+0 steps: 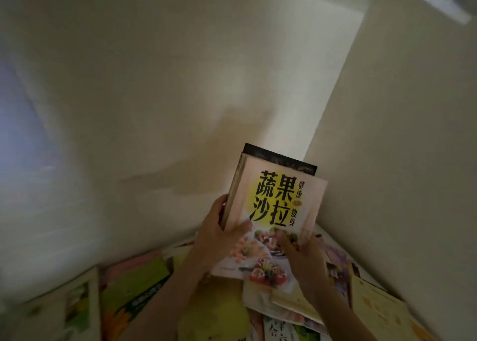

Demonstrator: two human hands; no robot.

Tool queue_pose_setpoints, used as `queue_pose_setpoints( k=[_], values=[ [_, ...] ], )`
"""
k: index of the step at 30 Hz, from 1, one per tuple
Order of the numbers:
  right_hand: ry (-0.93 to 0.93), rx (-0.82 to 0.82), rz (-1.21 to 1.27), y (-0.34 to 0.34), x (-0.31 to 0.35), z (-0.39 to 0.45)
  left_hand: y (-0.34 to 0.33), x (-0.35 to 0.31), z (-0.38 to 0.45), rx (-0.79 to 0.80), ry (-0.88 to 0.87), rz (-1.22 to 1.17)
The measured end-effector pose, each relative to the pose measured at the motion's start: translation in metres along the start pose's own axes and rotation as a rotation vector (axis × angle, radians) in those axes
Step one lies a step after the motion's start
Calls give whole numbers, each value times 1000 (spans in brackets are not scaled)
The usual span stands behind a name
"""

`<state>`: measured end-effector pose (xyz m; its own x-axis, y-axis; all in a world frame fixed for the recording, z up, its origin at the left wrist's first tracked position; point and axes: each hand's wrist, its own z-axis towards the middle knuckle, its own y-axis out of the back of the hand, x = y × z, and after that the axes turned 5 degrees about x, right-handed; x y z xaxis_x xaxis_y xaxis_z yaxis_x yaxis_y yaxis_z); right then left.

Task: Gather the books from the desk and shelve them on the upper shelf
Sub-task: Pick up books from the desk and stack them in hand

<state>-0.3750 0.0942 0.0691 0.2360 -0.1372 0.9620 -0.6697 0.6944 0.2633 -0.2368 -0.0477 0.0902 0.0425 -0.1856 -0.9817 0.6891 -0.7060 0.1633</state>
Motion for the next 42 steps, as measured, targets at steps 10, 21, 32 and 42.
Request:
queue_pose_setpoints(
  k=[10, 21, 32, 42],
  values=[
    [384, 567, 131, -130, 153, -77, 145, -121, -194, -646, -107, 193],
    [696, 1284, 349, -180, 296, -214, 168, -243, -413, -1126, -287, 343],
    [1039, 977, 352, -179, 518, -170, 254, -393, -367, -1117, -631, 403],
    [936, 1045, 230, -266, 593, -109, 363, -404, -300, -1133, -684, 267]
  ],
)
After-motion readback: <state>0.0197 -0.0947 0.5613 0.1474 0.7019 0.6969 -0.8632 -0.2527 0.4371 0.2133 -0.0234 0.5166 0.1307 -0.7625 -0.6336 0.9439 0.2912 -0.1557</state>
